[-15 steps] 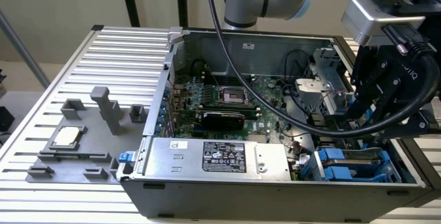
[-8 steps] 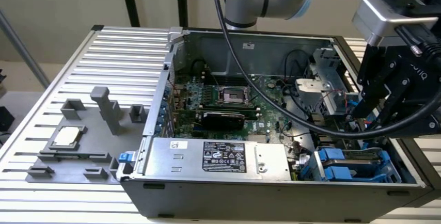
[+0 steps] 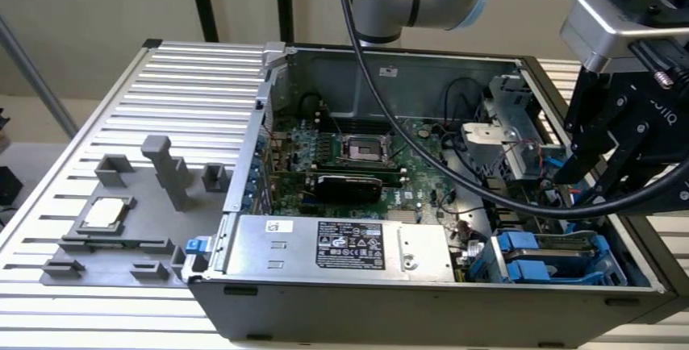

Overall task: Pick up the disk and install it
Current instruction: 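Insert the first disk wire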

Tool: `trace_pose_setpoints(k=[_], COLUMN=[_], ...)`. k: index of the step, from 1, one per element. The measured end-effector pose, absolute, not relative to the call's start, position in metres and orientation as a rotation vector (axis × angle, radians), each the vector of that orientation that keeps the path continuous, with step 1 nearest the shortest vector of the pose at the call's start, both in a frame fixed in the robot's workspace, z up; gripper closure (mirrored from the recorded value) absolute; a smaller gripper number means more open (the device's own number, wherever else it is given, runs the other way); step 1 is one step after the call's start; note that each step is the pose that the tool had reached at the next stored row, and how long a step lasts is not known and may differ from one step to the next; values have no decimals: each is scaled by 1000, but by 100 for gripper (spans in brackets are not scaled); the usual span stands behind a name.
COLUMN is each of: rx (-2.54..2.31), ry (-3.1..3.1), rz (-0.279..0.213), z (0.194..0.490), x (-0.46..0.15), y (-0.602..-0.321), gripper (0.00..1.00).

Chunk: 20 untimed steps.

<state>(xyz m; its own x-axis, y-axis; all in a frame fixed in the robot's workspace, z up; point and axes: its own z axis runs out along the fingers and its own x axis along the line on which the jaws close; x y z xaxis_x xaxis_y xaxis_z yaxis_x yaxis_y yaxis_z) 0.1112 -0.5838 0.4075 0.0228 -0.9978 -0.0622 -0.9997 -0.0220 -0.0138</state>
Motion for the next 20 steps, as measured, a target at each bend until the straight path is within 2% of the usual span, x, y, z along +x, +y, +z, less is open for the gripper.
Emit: trace_pose_setpoints(k=[11, 20], rx=[-2208, -2205], ry=[2159, 2156], rz=[54, 59], z=[408, 402], x=[111, 149], y=[-584, -583], gripper=[59, 59])
